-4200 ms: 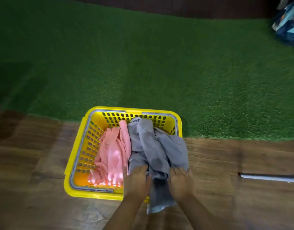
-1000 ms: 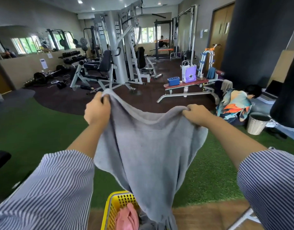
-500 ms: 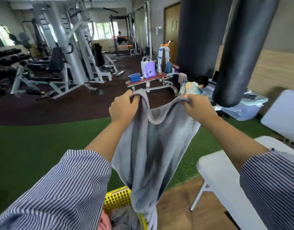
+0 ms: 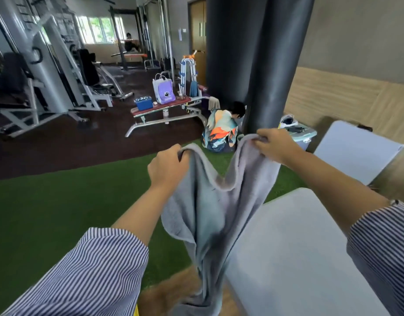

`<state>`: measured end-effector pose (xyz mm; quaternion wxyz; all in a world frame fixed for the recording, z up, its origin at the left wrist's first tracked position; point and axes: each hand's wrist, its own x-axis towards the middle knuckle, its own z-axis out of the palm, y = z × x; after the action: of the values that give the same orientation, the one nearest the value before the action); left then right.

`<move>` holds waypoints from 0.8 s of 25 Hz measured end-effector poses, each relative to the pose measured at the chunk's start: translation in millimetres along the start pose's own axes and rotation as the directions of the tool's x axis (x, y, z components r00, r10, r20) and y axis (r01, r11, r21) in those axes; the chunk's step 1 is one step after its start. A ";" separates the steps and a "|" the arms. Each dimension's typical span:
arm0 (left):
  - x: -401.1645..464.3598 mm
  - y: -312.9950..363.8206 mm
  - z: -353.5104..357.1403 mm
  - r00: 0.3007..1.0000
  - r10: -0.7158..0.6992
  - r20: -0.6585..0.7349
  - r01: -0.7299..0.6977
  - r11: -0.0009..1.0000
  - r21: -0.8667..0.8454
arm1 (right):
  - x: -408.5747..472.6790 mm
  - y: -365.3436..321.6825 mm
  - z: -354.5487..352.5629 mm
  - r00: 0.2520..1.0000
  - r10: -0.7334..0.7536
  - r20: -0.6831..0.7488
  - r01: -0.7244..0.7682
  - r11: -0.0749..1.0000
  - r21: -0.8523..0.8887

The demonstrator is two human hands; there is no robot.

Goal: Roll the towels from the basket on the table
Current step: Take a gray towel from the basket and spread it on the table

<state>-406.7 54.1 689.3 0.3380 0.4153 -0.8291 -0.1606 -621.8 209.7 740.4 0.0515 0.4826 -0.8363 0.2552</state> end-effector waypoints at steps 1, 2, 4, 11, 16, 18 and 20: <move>6.0 -6.7 13.0 1.000 -0.016 0.012 0.015 1.000 0.014 | 7.5 9.0 5.3 0.995 0.033 0.090 -0.032 0.999 -0.004; 12.8 -13.2 21.3 0.999 -0.036 0.017 0.036 0.999 0.028 | 14.3 14.5 9.1 0.982 0.063 0.176 -0.061 0.998 -0.016; 36.6 -26.2 41.0 0.996 -0.087 0.033 0.085 0.995 0.046 | 37.2 28.8 25.2 0.947 0.108 0.301 -0.103 0.994 -0.035; 154.8 -63.9 100.9 0.981 -0.195 -0.006 0.195 0.980 0.040 | 162.4 84.7 106.4 0.958 0.174 0.227 -0.093 0.940 -0.328; 231.1 -85.6 117.9 0.945 -0.313 -0.100 0.311 0.950 -0.030 | 246.2 134.9 137.9 0.832 0.545 0.101 -0.553 0.826 0.105; 250.2 -89.5 117.6 0.944 -0.309 -0.111 0.304 0.951 -0.061 | 275.0 142.3 129.1 0.779 0.620 0.100 -0.611 0.711 0.349; 265.9 -85.2 115.3 0.956 -0.263 -0.133 0.255 0.964 -0.073 | 309.5 149.4 104.0 0.761 0.648 0.025 -0.544 0.617 0.568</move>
<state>-550.7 -211.0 673.3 0.3833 0.5211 -0.7368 -0.1966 -893.4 -21.2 697.1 -0.0990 0.1442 -0.8318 0.5268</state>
